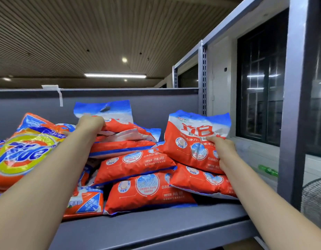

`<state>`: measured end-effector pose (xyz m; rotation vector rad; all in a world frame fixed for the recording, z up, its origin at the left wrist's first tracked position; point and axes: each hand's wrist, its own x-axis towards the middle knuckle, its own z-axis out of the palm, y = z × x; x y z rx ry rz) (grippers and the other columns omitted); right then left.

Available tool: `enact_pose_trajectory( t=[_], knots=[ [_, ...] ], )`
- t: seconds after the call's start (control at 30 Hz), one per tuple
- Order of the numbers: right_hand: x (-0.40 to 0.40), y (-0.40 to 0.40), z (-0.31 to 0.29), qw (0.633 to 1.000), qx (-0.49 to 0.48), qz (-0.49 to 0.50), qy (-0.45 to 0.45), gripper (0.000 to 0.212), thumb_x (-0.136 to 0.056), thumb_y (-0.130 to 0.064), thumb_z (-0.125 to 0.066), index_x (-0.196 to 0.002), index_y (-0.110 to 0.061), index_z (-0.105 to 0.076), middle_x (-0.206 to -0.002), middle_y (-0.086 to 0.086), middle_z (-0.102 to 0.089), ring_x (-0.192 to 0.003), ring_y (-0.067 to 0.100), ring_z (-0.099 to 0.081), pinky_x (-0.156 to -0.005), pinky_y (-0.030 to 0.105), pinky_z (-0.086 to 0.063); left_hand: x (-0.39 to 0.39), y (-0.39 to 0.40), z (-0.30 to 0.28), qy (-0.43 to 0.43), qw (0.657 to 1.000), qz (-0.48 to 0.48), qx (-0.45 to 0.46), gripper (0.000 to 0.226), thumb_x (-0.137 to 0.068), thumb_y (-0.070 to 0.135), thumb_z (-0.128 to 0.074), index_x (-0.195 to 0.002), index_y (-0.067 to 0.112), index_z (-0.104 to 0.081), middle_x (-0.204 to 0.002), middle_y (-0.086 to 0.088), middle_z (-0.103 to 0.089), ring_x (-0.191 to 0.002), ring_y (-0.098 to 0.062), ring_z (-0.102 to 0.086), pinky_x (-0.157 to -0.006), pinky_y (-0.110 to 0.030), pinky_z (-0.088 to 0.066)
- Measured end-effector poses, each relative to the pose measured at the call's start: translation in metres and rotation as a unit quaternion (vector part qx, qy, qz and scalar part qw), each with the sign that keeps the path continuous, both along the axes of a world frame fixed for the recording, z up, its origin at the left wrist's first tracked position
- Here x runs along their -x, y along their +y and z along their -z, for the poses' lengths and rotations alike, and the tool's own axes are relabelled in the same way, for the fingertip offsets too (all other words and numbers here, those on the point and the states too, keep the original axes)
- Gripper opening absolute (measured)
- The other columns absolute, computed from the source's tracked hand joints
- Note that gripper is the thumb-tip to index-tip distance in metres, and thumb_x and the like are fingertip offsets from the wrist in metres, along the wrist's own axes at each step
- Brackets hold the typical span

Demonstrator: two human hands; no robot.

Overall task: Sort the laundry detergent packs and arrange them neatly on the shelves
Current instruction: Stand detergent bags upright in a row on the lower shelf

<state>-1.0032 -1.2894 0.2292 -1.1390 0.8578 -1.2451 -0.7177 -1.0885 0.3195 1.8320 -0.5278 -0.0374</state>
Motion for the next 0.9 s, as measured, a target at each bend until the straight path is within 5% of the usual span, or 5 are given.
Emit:
enact_pose_trajectory(
  t=[0.17, 0.43, 0.53, 0.63, 0.9],
  knots=[
    [-0.009, 0.007, 0.009, 0.990, 0.095, 0.101, -0.027, 0.015, -0.079, -0.031, -0.070, -0.075, -0.024, -0.057, -0.083, 0.001, -0.070, -0.076, 0.023, -0.068, -0.079, 0.042, -0.056, 0.023, 0.002, 0.001, -0.028, 0.997, -0.006, 0.078, 0.022, -0.072, 0.003, -0.063, -0.094, 0.003, -0.061, -0.105, -0.020, -0.064, -0.082, -0.030, -0.057, -0.069, -0.031, -0.044],
    [-0.007, 0.025, 0.008, 0.970, 0.163, 0.170, -0.066, 0.021, -0.083, -0.038, -0.066, -0.071, -0.024, -0.058, -0.080, -0.004, -0.068, -0.081, 0.022, -0.067, -0.080, 0.042, -0.055, 0.044, 0.007, -0.007, 0.065, 0.988, 0.059, 0.125, 0.056, -0.067, 0.018, -0.067, -0.118, 0.004, -0.052, -0.105, -0.013, -0.062, -0.075, -0.024, -0.063, -0.067, -0.030, -0.052],
    [-0.005, 0.032, 0.008, 0.962, 0.176, 0.193, -0.080, 0.022, -0.085, -0.036, -0.065, -0.067, -0.026, -0.055, -0.073, -0.012, -0.062, -0.078, 0.019, -0.066, -0.072, 0.033, -0.051, 0.052, -0.008, -0.013, 0.095, 0.979, 0.120, 0.132, 0.035, -0.089, 0.037, -0.059, -0.112, 0.010, -0.058, -0.103, -0.008, -0.063, -0.076, -0.024, -0.068, -0.061, -0.025, -0.051],
    [0.000, 0.034, 0.011, 0.959, 0.177, 0.205, -0.078, 0.021, -0.086, -0.037, -0.063, -0.069, -0.027, -0.055, -0.072, -0.014, -0.061, -0.074, 0.015, -0.064, -0.069, 0.029, -0.047, 0.051, -0.021, -0.011, 0.076, 0.984, 0.076, 0.140, 0.041, -0.098, 0.025, -0.047, -0.132, 0.003, -0.050, -0.133, -0.015, -0.054, -0.121, -0.032, -0.053, -0.088, -0.033, -0.045],
    [0.014, 0.046, 0.009, 0.946, 0.222, 0.224, -0.080, 0.018, -0.088, -0.039, -0.060, -0.084, -0.022, -0.061, -0.077, -0.012, -0.064, -0.077, 0.014, -0.064, -0.070, 0.027, -0.047, 0.068, -0.012, 0.003, 0.044, 0.960, -0.141, 0.239, 0.042, -0.100, 0.026, -0.032, -0.129, 0.003, -0.051, -0.133, -0.013, -0.054, -0.122, -0.030, -0.050, -0.095, -0.032, -0.039]
  ],
)
